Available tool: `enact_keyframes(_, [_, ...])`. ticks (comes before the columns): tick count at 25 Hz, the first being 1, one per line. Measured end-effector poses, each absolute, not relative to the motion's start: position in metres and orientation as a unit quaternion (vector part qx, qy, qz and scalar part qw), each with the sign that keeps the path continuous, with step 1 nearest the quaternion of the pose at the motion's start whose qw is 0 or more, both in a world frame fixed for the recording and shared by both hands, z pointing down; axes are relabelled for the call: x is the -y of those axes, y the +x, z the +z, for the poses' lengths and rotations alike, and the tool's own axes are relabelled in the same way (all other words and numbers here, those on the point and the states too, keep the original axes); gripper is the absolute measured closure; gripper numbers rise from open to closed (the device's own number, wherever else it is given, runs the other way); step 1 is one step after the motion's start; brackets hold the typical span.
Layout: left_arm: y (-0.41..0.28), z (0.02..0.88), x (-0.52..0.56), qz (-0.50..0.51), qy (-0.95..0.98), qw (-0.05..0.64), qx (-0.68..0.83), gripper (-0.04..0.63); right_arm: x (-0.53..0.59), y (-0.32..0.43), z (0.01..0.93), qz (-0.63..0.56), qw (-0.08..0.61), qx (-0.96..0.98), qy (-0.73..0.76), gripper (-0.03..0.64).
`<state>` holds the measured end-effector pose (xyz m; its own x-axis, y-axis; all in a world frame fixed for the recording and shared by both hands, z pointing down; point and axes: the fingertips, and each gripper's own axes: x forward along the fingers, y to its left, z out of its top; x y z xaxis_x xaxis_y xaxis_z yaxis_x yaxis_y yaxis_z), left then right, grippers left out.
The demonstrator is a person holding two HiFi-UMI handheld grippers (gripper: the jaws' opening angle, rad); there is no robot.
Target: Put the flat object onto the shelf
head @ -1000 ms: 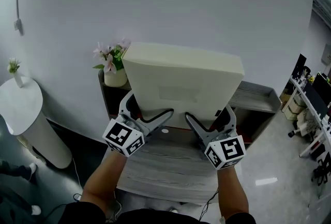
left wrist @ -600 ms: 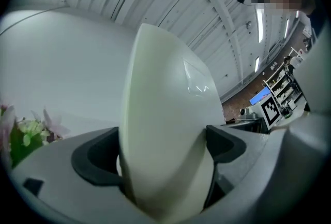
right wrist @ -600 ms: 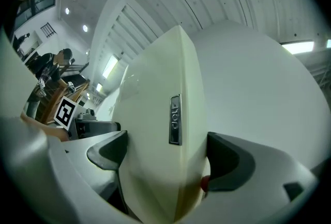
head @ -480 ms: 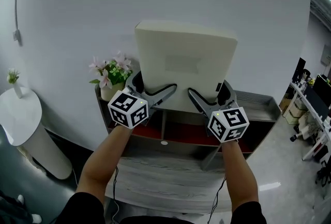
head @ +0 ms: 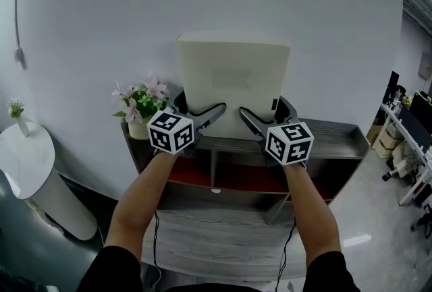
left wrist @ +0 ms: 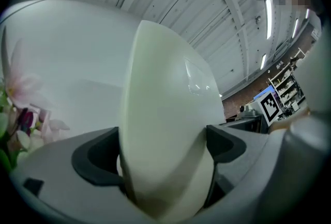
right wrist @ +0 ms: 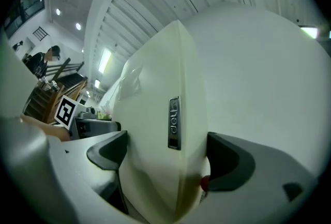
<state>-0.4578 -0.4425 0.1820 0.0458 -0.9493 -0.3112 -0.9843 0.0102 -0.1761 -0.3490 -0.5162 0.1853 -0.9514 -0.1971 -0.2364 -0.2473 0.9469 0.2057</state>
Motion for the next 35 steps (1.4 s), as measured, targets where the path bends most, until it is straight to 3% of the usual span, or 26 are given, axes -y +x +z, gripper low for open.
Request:
enact_keyframes(10, [-0.467, 0.184, 0.459, 0.042, -0.713, 0.154, -0.683, 0.077, 0.531, -0.358, 0.189, 0.093, 0.094, -0.985, -0.111, 0.147])
enact_keyframes(26, [-0.464, 0.184, 0.445, 0.028, -0.69, 0.183, -0.699, 0.074, 0.535, -0.35, 0.188, 0.095, 0.101, -0.98, -0.144, 0.146])
enact_keyframes(35, [-0.441, 0.16, 0.411, 0.052, -0.664, 0.258, -0.7, 0.074, 0.521, -0.333, 0.181, 0.102, 0.123, -0.977, -0.142, 0.146])
